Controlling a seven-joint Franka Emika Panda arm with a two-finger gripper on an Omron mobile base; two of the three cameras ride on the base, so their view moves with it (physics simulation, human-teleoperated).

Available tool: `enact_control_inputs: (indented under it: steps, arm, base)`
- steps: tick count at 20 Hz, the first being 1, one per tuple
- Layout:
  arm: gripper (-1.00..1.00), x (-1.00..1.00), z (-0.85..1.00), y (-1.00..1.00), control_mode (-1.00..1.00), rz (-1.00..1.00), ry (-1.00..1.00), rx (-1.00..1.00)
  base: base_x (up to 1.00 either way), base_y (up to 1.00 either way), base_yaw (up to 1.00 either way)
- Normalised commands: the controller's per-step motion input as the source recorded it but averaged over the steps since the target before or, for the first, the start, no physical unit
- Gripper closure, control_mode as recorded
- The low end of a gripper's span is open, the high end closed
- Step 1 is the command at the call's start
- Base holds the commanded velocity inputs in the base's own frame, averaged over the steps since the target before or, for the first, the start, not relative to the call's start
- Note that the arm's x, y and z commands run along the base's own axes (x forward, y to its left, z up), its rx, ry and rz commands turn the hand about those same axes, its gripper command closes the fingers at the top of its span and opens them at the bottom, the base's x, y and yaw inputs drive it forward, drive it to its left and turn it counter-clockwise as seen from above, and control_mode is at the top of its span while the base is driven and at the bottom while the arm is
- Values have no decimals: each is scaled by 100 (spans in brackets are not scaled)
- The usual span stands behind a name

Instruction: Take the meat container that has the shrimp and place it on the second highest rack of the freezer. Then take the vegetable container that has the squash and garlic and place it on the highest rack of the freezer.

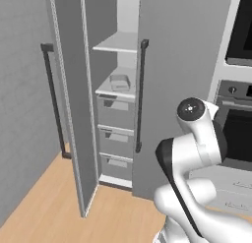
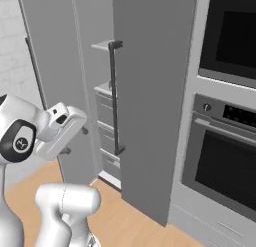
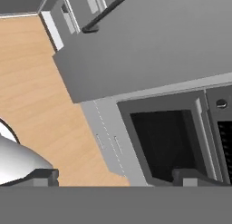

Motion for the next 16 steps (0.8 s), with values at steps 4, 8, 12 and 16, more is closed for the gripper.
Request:
enact_control_inputs:
  steps: [4, 8, 12, 16]
  arm:
    - [-100, 0, 0, 0, 100, 0, 0, 0]
    - [-100, 0, 0, 0, 100, 0, 0, 0]
    - [-100, 0, 0, 0, 100, 0, 0, 0]
    - [-100, 0, 0, 0, 100, 0, 0, 0]
  base:
    - [0, -100, -25]
    - [1, -100, -34]
    - [5, -100, -39]
    - [6, -100, -46]
